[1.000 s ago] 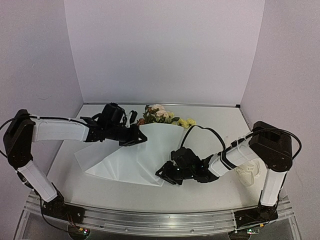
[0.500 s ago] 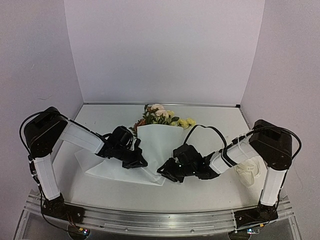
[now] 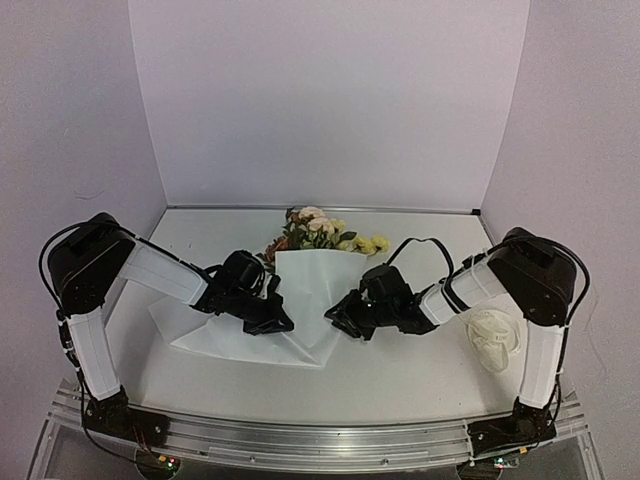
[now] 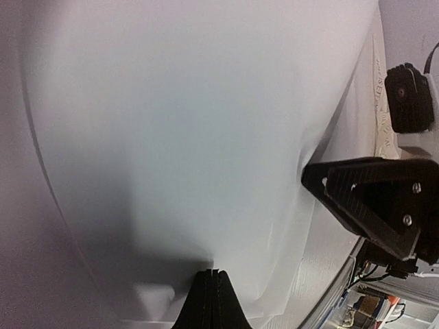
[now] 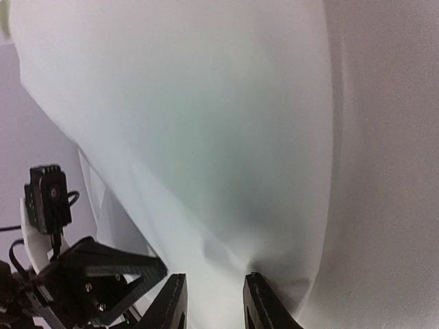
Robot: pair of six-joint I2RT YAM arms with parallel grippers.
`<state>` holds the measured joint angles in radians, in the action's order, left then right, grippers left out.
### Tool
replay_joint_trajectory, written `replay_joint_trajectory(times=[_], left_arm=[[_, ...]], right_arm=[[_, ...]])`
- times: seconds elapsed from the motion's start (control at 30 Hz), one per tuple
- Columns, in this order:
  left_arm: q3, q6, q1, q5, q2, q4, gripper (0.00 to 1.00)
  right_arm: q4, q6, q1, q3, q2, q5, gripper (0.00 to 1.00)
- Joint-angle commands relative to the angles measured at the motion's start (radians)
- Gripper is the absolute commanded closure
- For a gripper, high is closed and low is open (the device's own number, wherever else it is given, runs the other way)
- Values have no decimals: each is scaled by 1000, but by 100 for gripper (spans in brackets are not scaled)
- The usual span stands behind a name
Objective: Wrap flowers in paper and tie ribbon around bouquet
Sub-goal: Press the fold line on the 2/3-folded wrapping paper.
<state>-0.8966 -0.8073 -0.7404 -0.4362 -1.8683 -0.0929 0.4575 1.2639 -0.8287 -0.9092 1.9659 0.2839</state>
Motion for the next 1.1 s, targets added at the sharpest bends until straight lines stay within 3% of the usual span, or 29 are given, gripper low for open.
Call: replay_joint_trajectory(times=[0.0,0.53,0.77,1.07], left_arm=[[-2,32,13,45,-32,121,100],[-2,52,13,47,-13,154,100],[-3,48,12,42,0,145,100],[-27,34,9,37,73,120,95]], right_arm=[[34,18,66,-65,71,18,70],[-24,21,309,-270,207,66,70],[-184,-51,386,-433,258,91,69],[-485,-256,395,-558,102,111,61]])
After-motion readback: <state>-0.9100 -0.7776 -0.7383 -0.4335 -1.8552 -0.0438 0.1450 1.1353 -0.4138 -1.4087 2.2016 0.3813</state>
